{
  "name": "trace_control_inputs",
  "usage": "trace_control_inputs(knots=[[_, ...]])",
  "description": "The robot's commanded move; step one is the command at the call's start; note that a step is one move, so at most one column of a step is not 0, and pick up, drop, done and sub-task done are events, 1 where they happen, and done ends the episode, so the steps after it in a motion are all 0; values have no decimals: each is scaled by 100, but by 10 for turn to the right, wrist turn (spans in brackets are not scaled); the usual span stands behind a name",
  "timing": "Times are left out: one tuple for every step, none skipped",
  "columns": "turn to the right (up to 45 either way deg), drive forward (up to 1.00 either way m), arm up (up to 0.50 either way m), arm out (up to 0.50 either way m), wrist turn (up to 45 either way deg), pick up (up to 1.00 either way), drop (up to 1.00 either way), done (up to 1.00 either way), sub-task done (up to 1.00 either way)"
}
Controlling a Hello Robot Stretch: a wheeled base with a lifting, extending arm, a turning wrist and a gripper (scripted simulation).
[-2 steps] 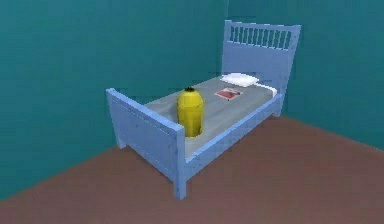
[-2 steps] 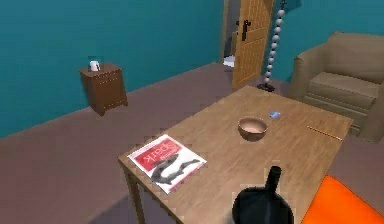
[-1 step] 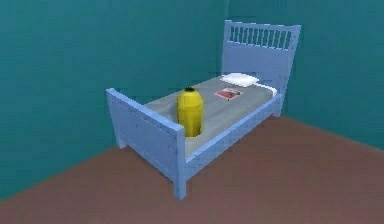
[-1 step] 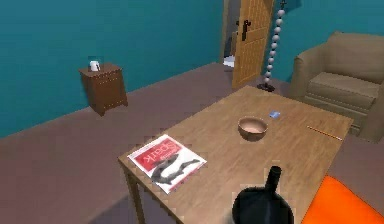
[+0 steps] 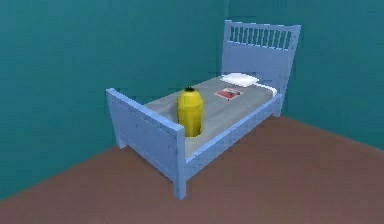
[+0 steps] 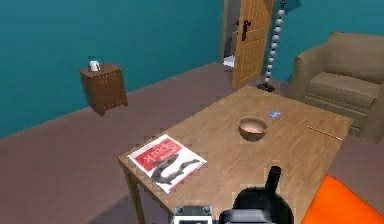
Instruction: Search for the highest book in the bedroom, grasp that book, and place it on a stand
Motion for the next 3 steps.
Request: trace_control_inputs(knots=[[0,0,0,24,0,0,0,0,0],[0,0,0,0,450,0,0,0,0],[0,0,0,0,450,0,0,0,0]])
